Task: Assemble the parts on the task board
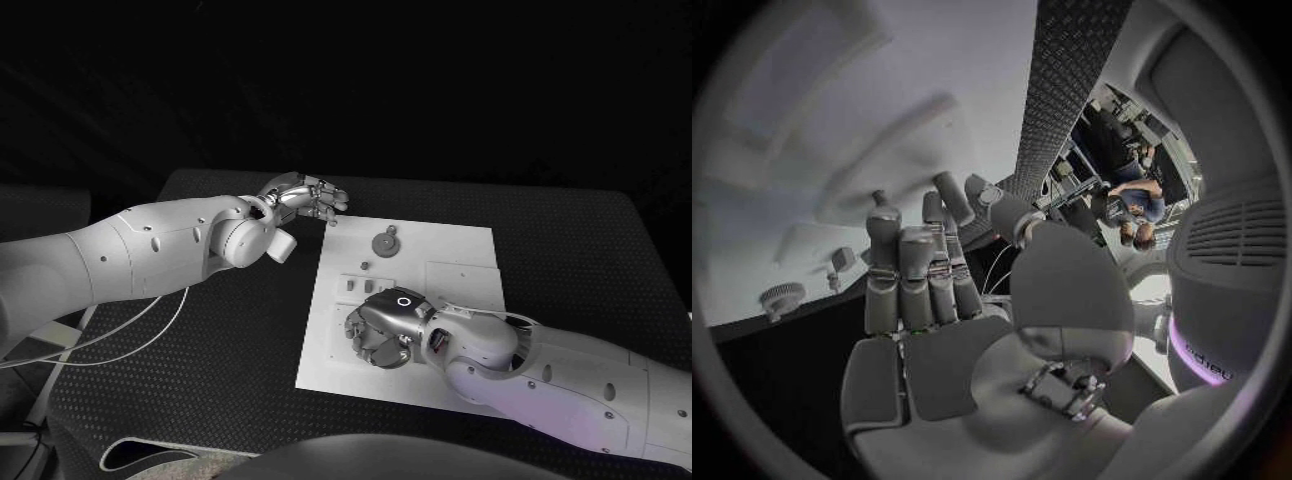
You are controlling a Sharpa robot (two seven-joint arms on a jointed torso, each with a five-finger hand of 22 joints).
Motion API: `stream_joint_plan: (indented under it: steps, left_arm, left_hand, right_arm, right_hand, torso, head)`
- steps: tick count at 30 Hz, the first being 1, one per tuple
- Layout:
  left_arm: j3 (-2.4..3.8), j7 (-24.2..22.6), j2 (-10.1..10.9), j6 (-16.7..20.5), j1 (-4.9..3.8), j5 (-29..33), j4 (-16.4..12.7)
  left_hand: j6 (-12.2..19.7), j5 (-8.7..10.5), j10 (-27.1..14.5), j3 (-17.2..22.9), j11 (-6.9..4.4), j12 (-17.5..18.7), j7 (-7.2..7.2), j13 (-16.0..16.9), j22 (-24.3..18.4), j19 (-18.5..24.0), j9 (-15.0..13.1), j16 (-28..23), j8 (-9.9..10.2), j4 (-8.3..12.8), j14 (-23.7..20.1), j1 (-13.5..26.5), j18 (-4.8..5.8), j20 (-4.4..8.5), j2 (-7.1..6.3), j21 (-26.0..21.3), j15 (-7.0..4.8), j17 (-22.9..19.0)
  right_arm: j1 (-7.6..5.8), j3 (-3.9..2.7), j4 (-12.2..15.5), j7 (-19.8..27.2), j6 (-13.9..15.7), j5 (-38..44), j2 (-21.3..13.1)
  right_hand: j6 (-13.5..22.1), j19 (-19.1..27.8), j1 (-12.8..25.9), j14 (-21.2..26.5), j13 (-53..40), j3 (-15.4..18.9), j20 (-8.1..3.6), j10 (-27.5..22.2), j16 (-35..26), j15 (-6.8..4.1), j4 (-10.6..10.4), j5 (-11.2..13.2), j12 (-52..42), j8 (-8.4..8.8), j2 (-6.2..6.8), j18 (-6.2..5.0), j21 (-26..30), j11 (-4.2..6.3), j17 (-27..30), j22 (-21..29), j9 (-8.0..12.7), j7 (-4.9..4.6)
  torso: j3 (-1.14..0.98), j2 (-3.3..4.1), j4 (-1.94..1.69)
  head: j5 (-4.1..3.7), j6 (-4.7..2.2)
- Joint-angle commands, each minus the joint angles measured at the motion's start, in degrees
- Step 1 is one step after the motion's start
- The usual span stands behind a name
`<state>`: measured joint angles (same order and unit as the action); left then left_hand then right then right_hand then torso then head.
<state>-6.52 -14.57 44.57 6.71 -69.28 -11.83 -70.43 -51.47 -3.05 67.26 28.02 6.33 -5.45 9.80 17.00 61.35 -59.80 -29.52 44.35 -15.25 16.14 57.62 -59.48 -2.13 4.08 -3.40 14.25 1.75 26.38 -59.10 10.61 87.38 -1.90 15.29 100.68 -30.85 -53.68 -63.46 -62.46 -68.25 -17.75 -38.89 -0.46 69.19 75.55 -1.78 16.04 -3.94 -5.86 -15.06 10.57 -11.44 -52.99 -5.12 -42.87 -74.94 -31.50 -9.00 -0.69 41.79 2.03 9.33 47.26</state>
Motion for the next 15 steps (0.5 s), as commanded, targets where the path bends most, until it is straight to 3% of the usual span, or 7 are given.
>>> stream_joint_plan:
  steps: [1, 7, 15]
  left_arm:
    - [0.04, -0.5, 0.0, -0.7, -0.06, 0.2, -0.1]
    - [0.04, -0.5, 0.0, -0.8, -0.06, 0.2, -0.1]
    - [0.04, -0.6, 0.0, -0.7, -0.06, 0.2, 0.2]
  left_hand:
    - [0.2, -0.15, 0.3, -0.5, 0.08, 0.1, -0.08, -0.1, -0.1, -0.5, 0.1, -0.3, -0.2, 0.0, 0.5, 0.3, -0.87, -0.06, 0.05, -0.3, -0.13, 0.1]
    - [0.2, -0.15, 0.3, -0.5, 0.08, 0.1, -0.08, -0.1, -0.1, -0.5, 0.1, -0.4, -0.2, 0.0, 0.5, 0.3, -0.87, -0.06, 0.04, -0.3, -0.13, 0.1]
    - [0.2, -0.15, 0.3, -0.5, 0.08, 0.1, -0.07, -0.1, -0.1, -0.5, 0.1, -0.4, -0.2, 0.0, 0.5, 0.3, -0.86, -0.05, 0.04, -0.3, -0.13, 0.2]
  right_arm:
    - [0.04, 0.00, 0.0, 0.9, 0.7, -0.9, -0.1]
    - [0.04, -0.01, 0.1, 1.1, 2.4, -1.2, -0.4]
    - [-0.36, -0.14, 2.1, 2.9, 6.9, -5.0, -3.0]
  right_hand:
    - [0.5, 0.2, 0.6, 0.1, 0.1, 0.4, -0.07, -0.5, 0.2, 0.40, 0.1, 0.1, 0.3, 0.29, 0.09, -3.56, 0.1, 0.08, -0.1, -0.7, 0.1, -0.02]
    - [0.6, 0.2, 0.3, 0.1, 0.1, 0.5, -0.10, -0.5, 0.2, 0.42, 0.1, 0.1, 0.3, 0.31, -0.05, -3.56, 0.1, 0.07, -0.1, -0.7, 0.1, -0.04]
    - [0.8, -0.2, 0.0, -0.3, 0.0, 0.7, -0.20, -0.5, 0.5, 0.42, 0.1, 0.1, 0.3, 0.39, 0.13, -3.56, 0.0, 0.06, -0.1, -0.7, 0.2, -0.16]
  torso:
    - [-0.01, 0.02, 0.01]
    - [-0.01, 0.01, 0.00]
    - [-0.02, -0.03, 0.00]
  head:
    - [0.01, -0.04]
    - [-0.01, -0.05]
    - [-0.19, -0.28]
